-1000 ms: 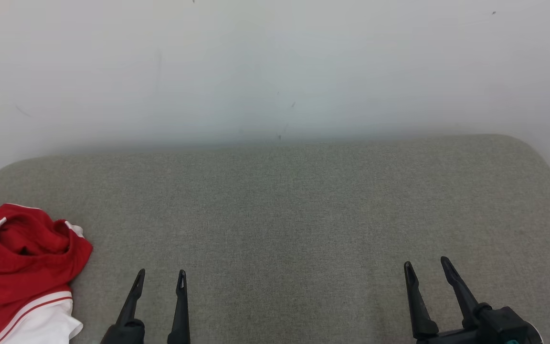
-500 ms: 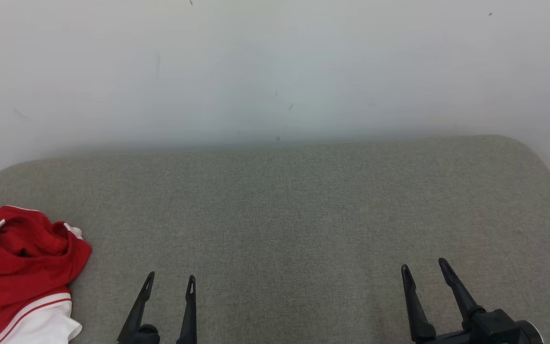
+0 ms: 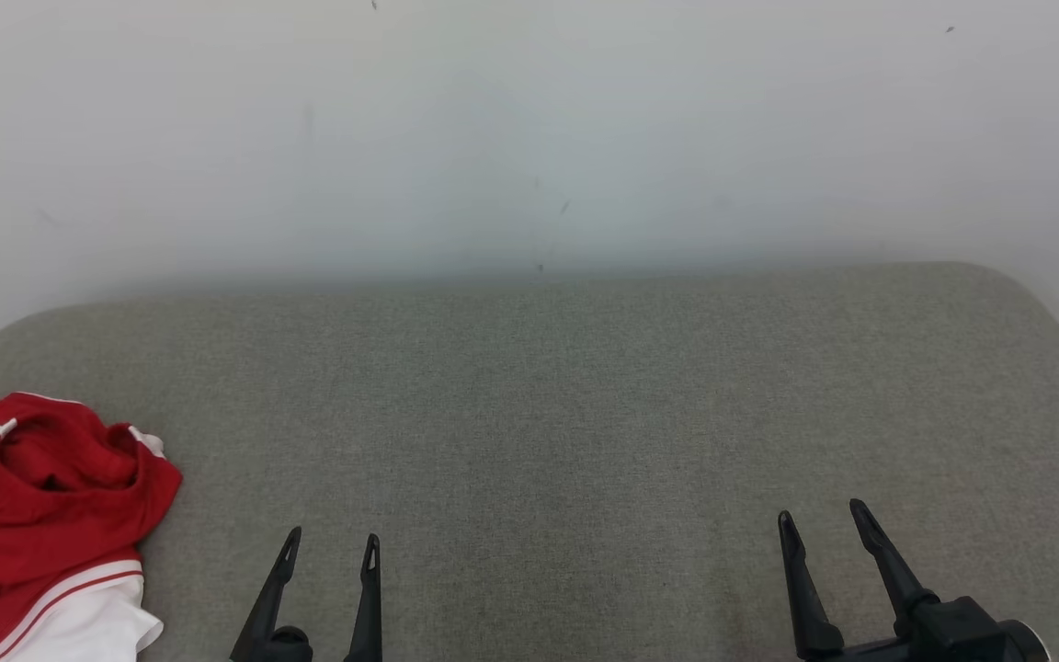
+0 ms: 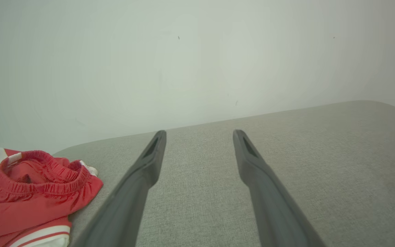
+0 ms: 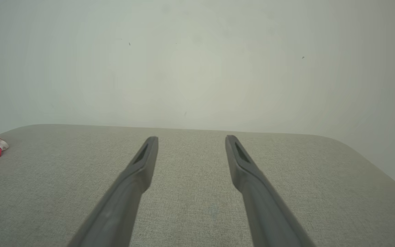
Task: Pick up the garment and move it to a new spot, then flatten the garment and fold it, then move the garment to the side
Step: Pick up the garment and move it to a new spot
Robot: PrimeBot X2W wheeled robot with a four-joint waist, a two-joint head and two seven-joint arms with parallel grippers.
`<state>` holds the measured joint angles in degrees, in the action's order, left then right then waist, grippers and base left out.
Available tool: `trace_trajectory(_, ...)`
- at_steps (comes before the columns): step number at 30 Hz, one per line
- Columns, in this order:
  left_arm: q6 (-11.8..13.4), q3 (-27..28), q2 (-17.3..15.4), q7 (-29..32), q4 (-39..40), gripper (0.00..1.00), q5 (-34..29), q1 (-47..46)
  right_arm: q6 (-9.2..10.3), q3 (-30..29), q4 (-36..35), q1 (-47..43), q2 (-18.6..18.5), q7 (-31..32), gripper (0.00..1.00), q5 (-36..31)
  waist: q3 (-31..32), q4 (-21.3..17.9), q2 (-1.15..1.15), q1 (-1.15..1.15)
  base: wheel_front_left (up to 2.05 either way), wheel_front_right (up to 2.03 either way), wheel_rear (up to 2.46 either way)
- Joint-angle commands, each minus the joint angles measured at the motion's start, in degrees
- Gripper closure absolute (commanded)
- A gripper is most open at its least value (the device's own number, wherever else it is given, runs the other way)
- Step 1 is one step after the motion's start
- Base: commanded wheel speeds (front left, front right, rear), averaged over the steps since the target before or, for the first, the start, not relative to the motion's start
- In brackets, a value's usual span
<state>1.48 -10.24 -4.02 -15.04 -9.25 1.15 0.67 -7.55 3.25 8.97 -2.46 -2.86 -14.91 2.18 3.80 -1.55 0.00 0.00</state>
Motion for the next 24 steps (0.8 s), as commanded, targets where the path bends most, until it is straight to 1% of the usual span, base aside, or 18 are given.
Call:
trace_trajectory(1,-0.1,-0.1,0.2,-0.2,-0.3,0.00,-0.5,0.0,0.12,-0.3,0.0,-0.7,0.1,-0.2,0.00,-0.1,0.1,0.5,0.00,0.00,0.00,0.00,0.00)
trace_trajectory(9,0.5,0.7,0.2,-0.2,-0.3,0.00,-0.5,0.0,0.12,0.6,0.1,-0.5,0.1,-0.2,0.00,0.9,0.1,4.1,0.00,0.00,0.00,0.00,0.00)
trace_trajectory(13,1.0,0.9,0.0,-0.2,0.3,0.00,-0.8,0.3,0.12,0.7,0.2,-0.8,0.1,-0.2,0.00,1.3,0.2,6.8,0.00,0.00,0.00,0.00,0.00)
trace_trajectory(24,1.3,1.7,-0.5,-0.2,1.9,0.00,-0.9,0.6,0.12,1.6,-0.2,-1.1,0.1,-0.2,0.00,2.0,-0.2,14.8,0.00,0.00,0.00,0.00,0.00)
